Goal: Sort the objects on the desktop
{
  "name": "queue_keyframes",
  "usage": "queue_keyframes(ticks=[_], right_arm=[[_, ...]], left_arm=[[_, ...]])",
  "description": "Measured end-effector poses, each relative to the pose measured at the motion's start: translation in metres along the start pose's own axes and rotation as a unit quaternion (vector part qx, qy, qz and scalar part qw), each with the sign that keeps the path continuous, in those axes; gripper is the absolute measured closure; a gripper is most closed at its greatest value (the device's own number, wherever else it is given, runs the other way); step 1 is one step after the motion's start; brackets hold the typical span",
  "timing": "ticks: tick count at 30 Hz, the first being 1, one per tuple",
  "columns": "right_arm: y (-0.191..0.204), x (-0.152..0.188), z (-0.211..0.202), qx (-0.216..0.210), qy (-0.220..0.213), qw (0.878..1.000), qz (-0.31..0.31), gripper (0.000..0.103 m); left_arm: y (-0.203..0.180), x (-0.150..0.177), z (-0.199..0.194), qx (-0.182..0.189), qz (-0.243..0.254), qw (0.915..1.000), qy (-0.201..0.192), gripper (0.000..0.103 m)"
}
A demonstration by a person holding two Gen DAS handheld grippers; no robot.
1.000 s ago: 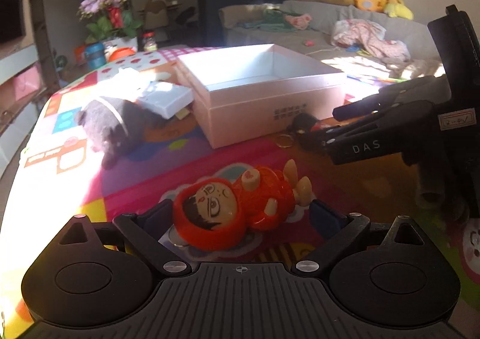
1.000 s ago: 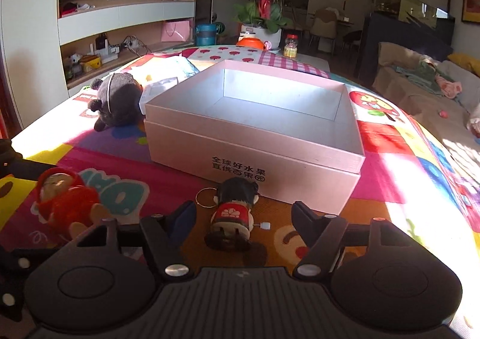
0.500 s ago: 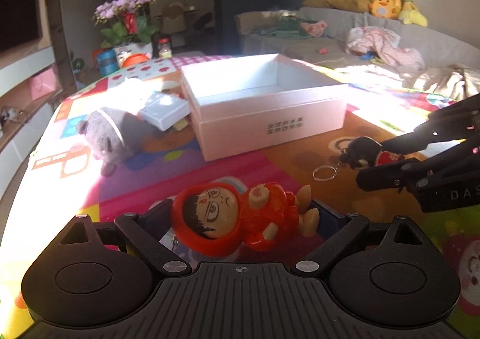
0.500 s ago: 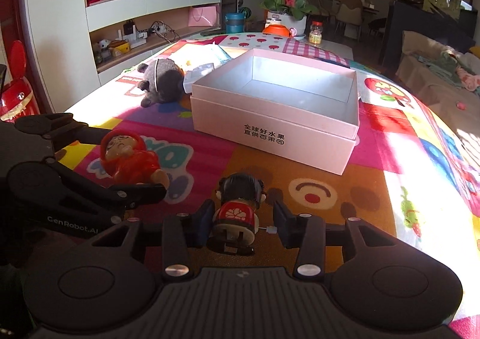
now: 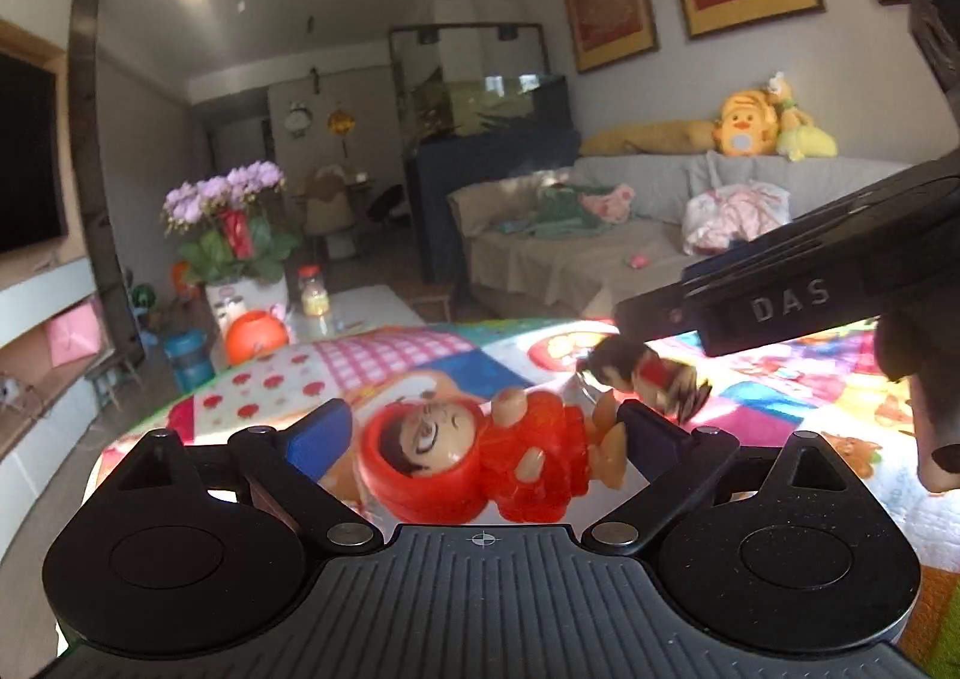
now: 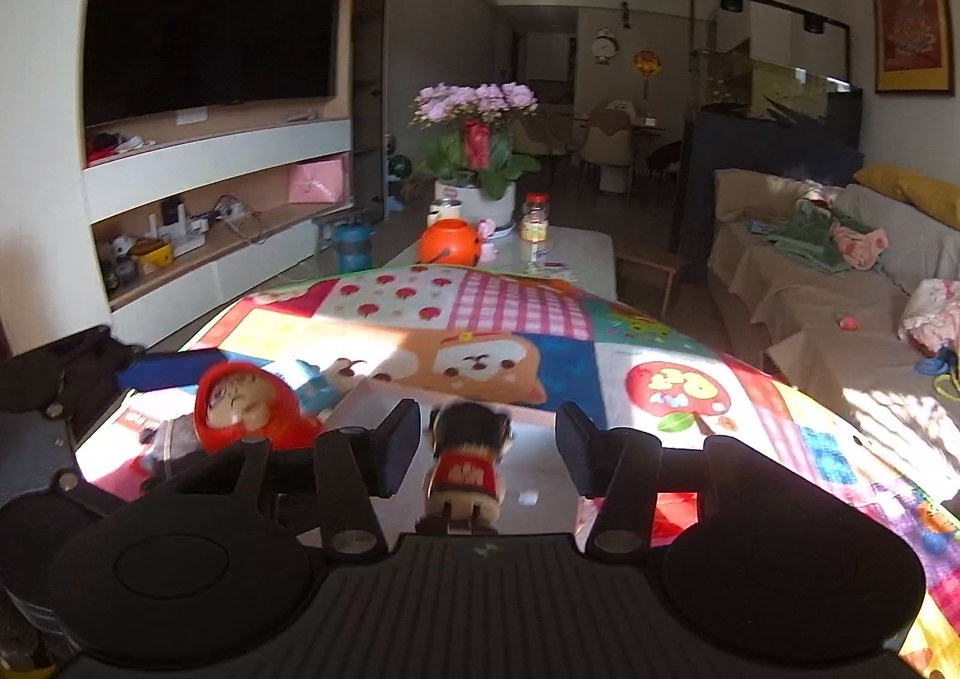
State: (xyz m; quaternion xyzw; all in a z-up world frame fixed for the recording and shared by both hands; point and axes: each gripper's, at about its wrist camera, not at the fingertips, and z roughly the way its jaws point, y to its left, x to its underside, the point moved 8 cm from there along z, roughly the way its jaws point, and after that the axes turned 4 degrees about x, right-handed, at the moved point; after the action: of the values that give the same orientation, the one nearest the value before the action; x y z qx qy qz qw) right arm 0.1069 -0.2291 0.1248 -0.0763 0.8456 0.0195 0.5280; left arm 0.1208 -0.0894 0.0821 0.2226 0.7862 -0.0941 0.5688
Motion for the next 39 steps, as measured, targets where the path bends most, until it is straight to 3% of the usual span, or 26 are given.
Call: queue_keyframes(ticks=[3,7,11,13,16,19,23,26,29,33,36,39], right_arm=[[0.009,0.021,0.002,-0.015,0.016,1.0,-0.022,0.051],[0.047,0.08,0.002,-0.053,0.05,0.992,-0.105,0.05],[0.087,0.124,0.012,-0.099,0.106,0.977,-0.155,0.062],[0.098,0.13,0.017,-0.093,0.111,0.976,-0.165,0.064],[0.1,0.127,0.028,-0.076,0.112,0.977,-0.162,0.07],[0.094,0.119,0.035,-0.035,0.101,0.98,-0.167,0.069],[0.125,0.09,0.018,-0.098,0.063,0.978,-0.172,0.065],[0.16,0.064,0.03,-0.119,0.043,0.977,-0.171,0.05],[0.192,0.048,0.066,-0.136,0.068,0.977,-0.152,0.046],[0.219,0.046,0.119,-0.104,0.087,0.976,-0.17,0.046],[0.218,0.046,0.135,-0.077,0.093,0.98,-0.159,0.046],[0.212,0.051,0.133,-0.092,0.105,0.981,-0.135,0.053]], left_arm=[[0.015,0.017,-0.012,-0.013,-0.029,0.9995,0.007,0.002],[0.027,0.059,-0.037,-0.05,-0.02,0.9983,0.024,0.001],[0.043,0.102,-0.042,-0.067,-0.046,0.9946,0.065,0.001],[0.056,0.12,-0.043,-0.073,-0.074,0.9907,0.088,0.001],[0.069,0.136,-0.045,-0.079,-0.102,0.986,0.106,0.001],[0.075,0.144,-0.052,-0.08,-0.117,0.9841,0.108,0.001],[0.082,0.154,-0.055,-0.104,-0.144,0.9757,0.128,0.0],[0.084,0.161,-0.056,-0.1,-0.162,0.9714,0.142,0.0],[0.082,0.165,-0.056,-0.092,-0.167,0.9694,0.154,0.0],[0.082,0.164,-0.058,-0.088,-0.173,0.9695,0.15,0.0],[0.086,0.168,-0.064,-0.094,-0.186,0.9669,0.147,0.0],[0.087,0.17,-0.066,-0.095,-0.191,0.9646,0.156,0.0]])
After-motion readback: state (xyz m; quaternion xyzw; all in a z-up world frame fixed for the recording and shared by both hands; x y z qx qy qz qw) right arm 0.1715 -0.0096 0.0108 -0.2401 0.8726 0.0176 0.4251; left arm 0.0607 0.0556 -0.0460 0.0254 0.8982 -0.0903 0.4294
